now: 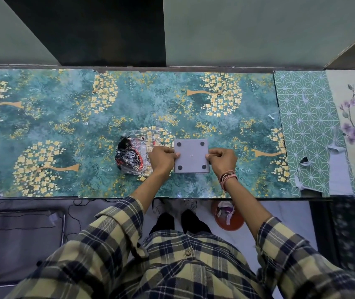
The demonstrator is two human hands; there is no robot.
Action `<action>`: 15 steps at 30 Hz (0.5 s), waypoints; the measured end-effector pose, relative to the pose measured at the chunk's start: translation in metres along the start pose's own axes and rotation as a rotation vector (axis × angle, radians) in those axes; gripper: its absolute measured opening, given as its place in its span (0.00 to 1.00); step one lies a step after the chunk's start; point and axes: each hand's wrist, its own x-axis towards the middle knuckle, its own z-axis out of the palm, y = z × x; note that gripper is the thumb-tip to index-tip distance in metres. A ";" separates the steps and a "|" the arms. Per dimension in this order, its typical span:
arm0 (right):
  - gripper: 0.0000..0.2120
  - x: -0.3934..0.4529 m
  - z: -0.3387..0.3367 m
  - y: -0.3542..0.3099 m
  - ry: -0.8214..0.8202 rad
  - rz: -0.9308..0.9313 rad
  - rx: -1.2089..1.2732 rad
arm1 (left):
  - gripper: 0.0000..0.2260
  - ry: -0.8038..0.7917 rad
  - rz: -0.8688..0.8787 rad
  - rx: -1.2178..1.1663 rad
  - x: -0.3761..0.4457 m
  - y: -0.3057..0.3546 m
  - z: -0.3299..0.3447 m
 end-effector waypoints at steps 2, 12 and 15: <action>0.08 0.002 0.000 0.002 -0.014 -0.004 -0.019 | 0.11 -0.009 -0.003 -0.002 0.002 -0.001 0.001; 0.04 -0.001 0.001 0.008 -0.078 -0.083 -0.158 | 0.06 -0.022 0.162 0.117 0.000 -0.013 0.003; 0.07 0.000 0.001 0.009 -0.126 -0.093 -0.242 | 0.09 -0.028 0.159 0.172 0.000 -0.021 0.005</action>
